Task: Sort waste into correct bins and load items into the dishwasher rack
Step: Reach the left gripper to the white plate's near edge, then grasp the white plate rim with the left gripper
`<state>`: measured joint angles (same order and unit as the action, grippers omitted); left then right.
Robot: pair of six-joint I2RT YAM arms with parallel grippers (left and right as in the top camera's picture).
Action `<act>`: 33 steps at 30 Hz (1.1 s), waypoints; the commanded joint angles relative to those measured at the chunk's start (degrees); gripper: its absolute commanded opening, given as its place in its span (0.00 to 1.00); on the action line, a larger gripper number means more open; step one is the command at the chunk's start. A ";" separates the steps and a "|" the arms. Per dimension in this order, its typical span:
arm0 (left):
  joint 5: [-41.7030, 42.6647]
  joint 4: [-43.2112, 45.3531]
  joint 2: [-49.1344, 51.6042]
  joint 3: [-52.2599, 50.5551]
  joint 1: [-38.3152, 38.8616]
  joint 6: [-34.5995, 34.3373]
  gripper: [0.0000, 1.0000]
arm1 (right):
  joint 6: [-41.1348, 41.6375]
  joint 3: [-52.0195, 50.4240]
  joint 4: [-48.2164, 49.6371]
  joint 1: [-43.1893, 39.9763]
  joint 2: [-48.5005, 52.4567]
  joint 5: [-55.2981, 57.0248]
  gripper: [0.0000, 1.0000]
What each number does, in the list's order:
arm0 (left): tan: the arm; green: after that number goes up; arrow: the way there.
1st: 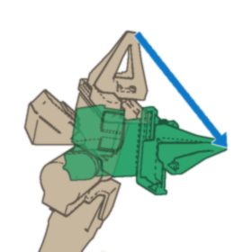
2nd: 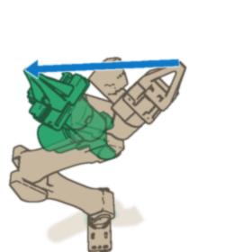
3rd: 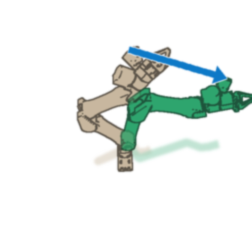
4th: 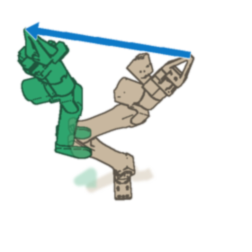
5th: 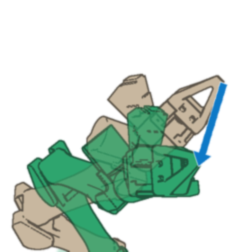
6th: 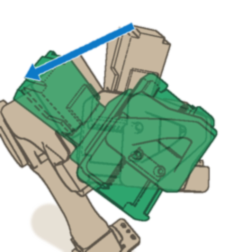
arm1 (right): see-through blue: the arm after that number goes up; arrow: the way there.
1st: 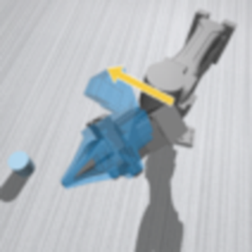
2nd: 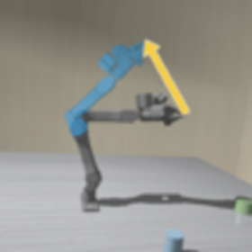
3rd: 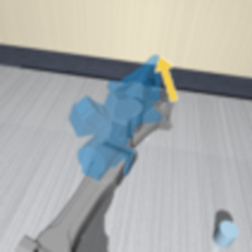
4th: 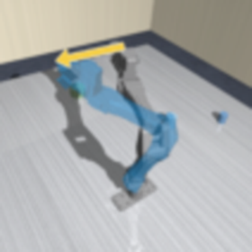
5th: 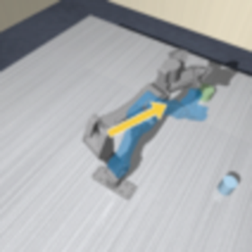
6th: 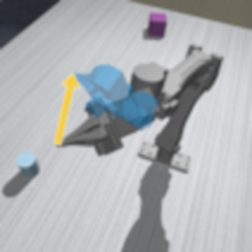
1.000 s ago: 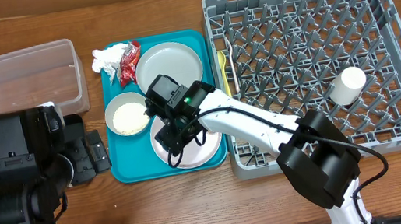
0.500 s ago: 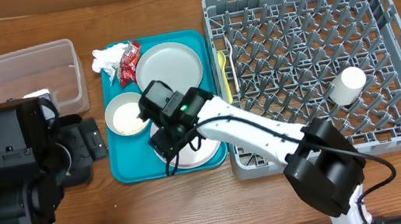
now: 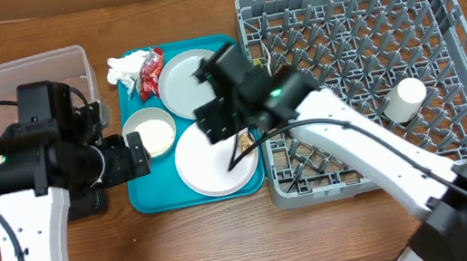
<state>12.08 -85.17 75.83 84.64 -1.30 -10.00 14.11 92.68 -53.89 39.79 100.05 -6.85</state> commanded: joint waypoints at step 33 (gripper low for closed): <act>-9.70 44.85 19.65 -33.11 17.86 -31.10 0.10 | 0.72 1.18 -7.52 -12.83 -6.19 -1.75 0.81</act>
<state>3.62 -40.38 94.72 51.79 16.16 -41.67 14.98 92.68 -61.43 27.03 95.64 -8.60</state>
